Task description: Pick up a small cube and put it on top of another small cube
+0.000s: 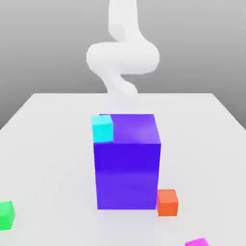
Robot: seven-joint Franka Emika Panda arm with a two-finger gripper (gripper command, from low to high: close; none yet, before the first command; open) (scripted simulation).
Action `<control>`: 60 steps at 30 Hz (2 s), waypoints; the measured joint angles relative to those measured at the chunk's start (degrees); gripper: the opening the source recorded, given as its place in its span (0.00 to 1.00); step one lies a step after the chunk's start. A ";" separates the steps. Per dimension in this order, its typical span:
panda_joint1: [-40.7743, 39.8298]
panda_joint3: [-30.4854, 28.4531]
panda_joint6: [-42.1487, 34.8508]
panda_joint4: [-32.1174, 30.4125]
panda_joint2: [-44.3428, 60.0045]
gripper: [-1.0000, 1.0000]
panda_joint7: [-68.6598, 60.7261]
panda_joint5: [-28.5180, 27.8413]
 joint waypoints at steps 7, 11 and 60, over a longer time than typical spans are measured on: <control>0.65 2.88 3.67 1.42 14.87 0.50 0.81 -1.31; 1.26 4.34 5.70 2.22 23.18 0.50 1.49 -2.37; -17.13 -4.39 14.37 -1.03 56.15 0.00 -18.95 0.84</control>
